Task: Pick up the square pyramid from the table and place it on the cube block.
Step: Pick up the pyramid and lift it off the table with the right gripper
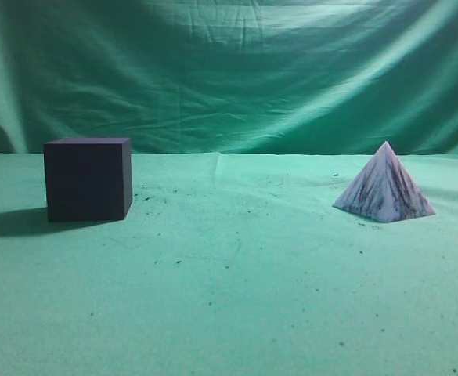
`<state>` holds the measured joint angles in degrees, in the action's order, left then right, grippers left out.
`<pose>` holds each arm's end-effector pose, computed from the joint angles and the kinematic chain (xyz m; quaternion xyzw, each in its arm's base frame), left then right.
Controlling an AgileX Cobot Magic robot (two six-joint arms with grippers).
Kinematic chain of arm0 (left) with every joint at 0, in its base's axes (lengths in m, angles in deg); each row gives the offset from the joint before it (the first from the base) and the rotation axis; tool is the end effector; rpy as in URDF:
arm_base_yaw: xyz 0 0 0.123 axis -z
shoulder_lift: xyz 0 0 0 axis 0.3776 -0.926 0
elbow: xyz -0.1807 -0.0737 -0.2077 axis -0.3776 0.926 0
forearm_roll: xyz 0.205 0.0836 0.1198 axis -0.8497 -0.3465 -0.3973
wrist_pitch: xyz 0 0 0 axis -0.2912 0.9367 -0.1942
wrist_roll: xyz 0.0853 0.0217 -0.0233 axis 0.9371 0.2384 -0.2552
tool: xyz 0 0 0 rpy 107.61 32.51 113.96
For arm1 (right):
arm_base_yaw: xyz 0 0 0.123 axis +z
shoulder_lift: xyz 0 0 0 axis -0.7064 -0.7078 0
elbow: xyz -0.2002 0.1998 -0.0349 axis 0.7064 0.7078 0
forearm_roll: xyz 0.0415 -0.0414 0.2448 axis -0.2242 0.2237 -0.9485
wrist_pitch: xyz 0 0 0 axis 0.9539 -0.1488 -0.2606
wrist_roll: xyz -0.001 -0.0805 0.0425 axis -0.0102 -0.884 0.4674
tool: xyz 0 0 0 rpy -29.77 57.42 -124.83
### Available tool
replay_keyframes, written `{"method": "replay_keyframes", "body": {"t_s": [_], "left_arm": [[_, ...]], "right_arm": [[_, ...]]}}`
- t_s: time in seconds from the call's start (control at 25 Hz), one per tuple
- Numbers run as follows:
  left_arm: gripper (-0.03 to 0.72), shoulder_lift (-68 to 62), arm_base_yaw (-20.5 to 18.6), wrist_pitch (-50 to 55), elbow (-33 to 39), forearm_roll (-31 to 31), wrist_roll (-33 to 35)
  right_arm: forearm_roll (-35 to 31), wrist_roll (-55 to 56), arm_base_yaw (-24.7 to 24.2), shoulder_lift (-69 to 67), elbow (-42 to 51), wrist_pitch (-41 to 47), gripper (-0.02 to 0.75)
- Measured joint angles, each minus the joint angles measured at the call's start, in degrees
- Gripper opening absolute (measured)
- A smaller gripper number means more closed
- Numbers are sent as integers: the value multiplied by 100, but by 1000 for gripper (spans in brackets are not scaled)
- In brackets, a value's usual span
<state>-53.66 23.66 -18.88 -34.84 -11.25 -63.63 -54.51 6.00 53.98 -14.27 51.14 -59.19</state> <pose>0.0529 -0.0019 0.1747 0.0347 0.7952 0.0073 0.6053 0.0515 0.0084 0.2310 -0.0239 0.6082 0.0957 0.7877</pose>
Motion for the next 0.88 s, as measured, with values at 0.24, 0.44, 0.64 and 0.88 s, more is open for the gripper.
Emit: {"method": "replay_keyframes", "body": {"t_s": [0.24, 0.44, 0.64, 0.88], "left_arm": [[0, 0, 0, 0, 0, 0, 0], [0, 0, 0, 0, 0, 0, 0], [0, 0, 0, 0, 0, 0, 0], [0, 0, 0, 0, 0, 0, 0]], "right_arm": [[10, 0, 0, -1049, -1666, 2501, 60], [-75, -11, 0, -2529, -2718, 4345, 60], [-557, -832, 0, -4030, -3591, 5465, 60], [-841, -1363, 952, -5828, -4449, 6156, 0]]}}
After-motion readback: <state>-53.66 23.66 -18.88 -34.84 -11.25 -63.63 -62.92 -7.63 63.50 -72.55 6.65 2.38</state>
